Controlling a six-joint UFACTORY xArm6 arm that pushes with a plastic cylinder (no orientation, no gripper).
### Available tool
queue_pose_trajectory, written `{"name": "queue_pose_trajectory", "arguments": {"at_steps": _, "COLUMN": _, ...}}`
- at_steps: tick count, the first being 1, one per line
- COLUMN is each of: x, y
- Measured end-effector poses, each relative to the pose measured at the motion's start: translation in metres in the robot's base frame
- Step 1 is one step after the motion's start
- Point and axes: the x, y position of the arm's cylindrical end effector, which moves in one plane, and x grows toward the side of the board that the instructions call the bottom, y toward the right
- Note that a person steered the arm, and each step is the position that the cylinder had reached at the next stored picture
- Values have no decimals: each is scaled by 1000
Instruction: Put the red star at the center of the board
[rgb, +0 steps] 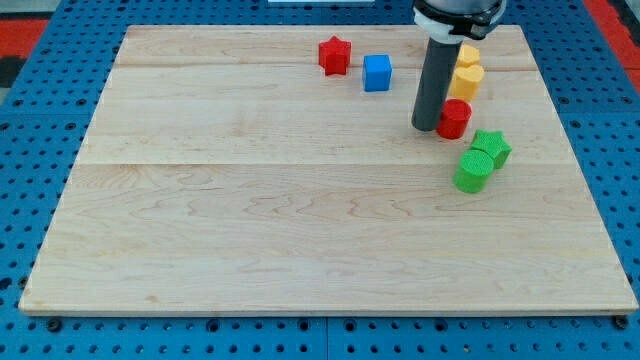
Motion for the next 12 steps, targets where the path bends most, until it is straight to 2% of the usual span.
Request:
{"name": "queue_pose_trajectory", "arguments": {"at_steps": 1, "x": -41, "y": 3}}
{"name": "queue_pose_trajectory", "arguments": {"at_steps": 2, "x": -31, "y": 56}}
{"name": "queue_pose_trajectory", "arguments": {"at_steps": 3, "x": -3, "y": 57}}
{"name": "queue_pose_trajectory", "arguments": {"at_steps": 4, "x": -14, "y": 17}}
{"name": "queue_pose_trajectory", "arguments": {"at_steps": 5, "x": -41, "y": -89}}
{"name": "queue_pose_trajectory", "arguments": {"at_steps": 6, "x": -97, "y": -134}}
{"name": "queue_pose_trajectory", "arguments": {"at_steps": 7, "x": -143, "y": -129}}
{"name": "queue_pose_trajectory", "arguments": {"at_steps": 8, "x": -150, "y": -86}}
{"name": "queue_pose_trajectory", "arguments": {"at_steps": 10, "x": -150, "y": -61}}
{"name": "queue_pose_trajectory", "arguments": {"at_steps": 12, "x": -148, "y": -124}}
